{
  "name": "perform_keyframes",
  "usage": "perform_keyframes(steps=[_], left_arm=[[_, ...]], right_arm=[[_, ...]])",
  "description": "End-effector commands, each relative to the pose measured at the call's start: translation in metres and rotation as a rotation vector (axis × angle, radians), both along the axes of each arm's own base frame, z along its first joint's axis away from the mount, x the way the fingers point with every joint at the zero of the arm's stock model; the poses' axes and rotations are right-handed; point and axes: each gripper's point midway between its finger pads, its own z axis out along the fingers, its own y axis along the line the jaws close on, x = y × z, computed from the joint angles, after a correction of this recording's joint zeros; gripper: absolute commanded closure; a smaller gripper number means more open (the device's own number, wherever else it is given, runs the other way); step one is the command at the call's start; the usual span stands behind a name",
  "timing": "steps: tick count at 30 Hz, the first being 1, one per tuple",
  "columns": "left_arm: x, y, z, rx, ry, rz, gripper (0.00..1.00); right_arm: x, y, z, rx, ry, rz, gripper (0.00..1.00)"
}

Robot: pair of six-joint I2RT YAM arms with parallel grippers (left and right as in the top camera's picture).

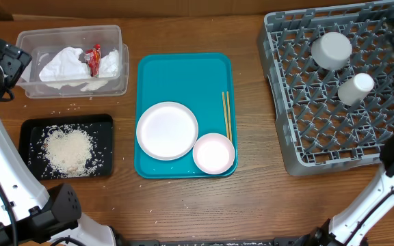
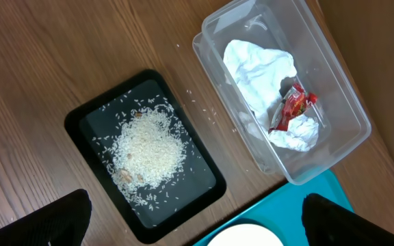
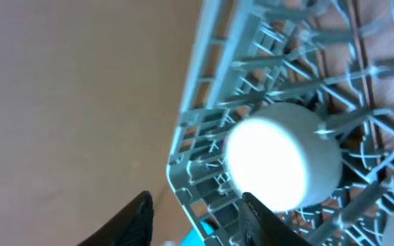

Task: Sort waste into correct bins and load items into the dishwasher
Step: 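Carry the bowl to the dish rack and set it down inverted, then reach the right gripper to the small white plate and lift it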

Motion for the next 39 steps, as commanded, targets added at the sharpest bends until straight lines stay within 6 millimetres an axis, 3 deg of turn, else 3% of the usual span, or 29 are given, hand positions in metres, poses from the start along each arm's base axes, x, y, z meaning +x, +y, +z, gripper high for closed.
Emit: perform_keyframes(steps=[1, 6, 10, 13, 16, 20, 26, 31, 35, 39], left_arm=[[0.002, 0.001, -0.005, -0.009, 0.012, 0.012, 0.00], [0.002, 0.001, -0.005, -0.009, 0.012, 0.012, 0.00], [0.002, 0.001, -0.005, -0.009, 0.012, 0.012, 0.00], [0.002, 0.001, -0.005, -0.009, 0.012, 0.012, 0.00], [0.002, 0.001, -0.005, -0.009, 0.012, 0.012, 0.00], [0.002, 0.001, -0.005, -0.009, 0.012, 0.012, 0.00], [0.002, 0.001, -0.005, -0.009, 0.012, 0.012, 0.00], [0.002, 0.001, -0.005, -0.009, 0.012, 0.012, 0.00], [0.002, 0.001, -0.005, -0.009, 0.012, 0.012, 0.00], [0.002, 0.001, -0.005, -0.009, 0.012, 0.012, 0.00]], right_arm=[[0.001, 0.034, 0.054, -0.219, -0.093, 0.075, 0.61], [0.006, 0.082, 0.030, -0.327, 0.008, 0.147, 0.69], [0.007, 0.150, 0.019, -0.419, 0.030, 0.322, 0.68], [-0.006, 0.211, 0.008, -0.429, 0.062, 0.477, 0.63], [-0.026, 0.271, -0.002, -0.439, 0.103, 0.621, 0.62], [-0.055, 0.323, -0.018, -0.556, 0.200, 0.723, 0.60], [-0.119, 0.382, -0.041, -0.667, 0.362, 0.900, 0.43], [-0.180, 0.434, -0.056, -0.653, 0.463, 1.069, 0.41], [-0.221, 0.472, -0.081, -0.687, 0.519, 1.162, 0.40], [-0.246, 0.484, -0.118, -0.821, 0.574, 1.165, 0.41]])
